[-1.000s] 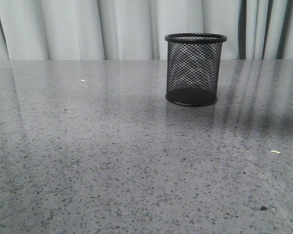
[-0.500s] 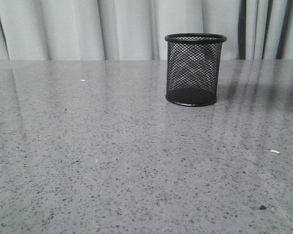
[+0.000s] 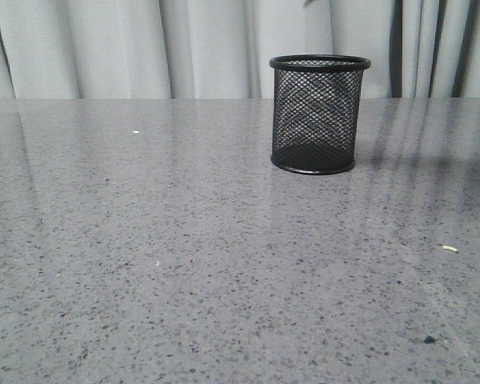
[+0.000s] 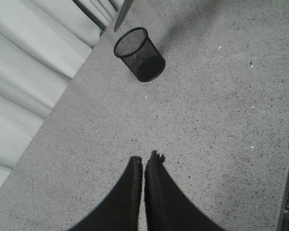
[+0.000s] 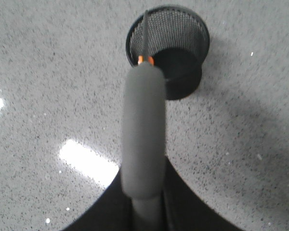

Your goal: Put scissors into bucket

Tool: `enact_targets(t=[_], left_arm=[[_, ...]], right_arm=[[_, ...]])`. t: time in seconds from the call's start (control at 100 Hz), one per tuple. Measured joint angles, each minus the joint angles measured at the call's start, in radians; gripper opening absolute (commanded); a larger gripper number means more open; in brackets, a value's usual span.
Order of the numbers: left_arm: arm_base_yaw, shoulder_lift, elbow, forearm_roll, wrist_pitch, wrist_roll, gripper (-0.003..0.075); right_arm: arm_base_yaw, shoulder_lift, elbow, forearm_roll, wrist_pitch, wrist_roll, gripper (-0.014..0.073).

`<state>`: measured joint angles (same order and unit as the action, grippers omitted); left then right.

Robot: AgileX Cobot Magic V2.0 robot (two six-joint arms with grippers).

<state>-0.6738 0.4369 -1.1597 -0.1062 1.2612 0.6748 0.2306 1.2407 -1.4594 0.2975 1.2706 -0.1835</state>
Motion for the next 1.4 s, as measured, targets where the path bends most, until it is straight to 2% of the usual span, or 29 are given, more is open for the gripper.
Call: enact_targets(t=[0.19,0.49,0.85,0.97,1.1,1.19,1.27,1.4], left_arm=[[0.0,0.0,0.006,0.002,0.0,0.0,-0.002],[0.0,0.0,0.006,0.002,-0.006,0.0,-0.002],[0.0,0.0,0.006,0.002,-0.006,0.0,-0.002],[0.0,0.0,0.006,0.002,-0.01,0.0,-0.002],[0.0,0.0,0.006,0.002,-0.016,0.0,-0.002],[0.0,0.0,0.006,0.002,-0.019,0.0,-0.002],[0.0,0.0,0.006,0.002,-0.023,0.0,-0.002],[0.0,0.0,0.006,0.002,-0.062,0.0,-0.002]], right_arm=[[0.032,0.008,0.048,0.002,0.0,0.001,-0.0064],[0.031,0.145,0.05,0.0,-0.014,0.002,-0.0064],[0.031,0.239,-0.081,0.0,-0.014,0.01,-0.0053],[0.031,0.262,-0.092,0.005,-0.014,0.016,0.0049],[0.031,0.27,-0.093,0.01,-0.014,0.017,0.0248],[0.031,0.271,-0.093,0.01,-0.014,0.019,0.0344],[0.031,0.271,-0.102,0.005,-0.014,0.019,0.0377],[0.031,0.274,-0.156,-0.042,-0.014,0.021,0.0378]])
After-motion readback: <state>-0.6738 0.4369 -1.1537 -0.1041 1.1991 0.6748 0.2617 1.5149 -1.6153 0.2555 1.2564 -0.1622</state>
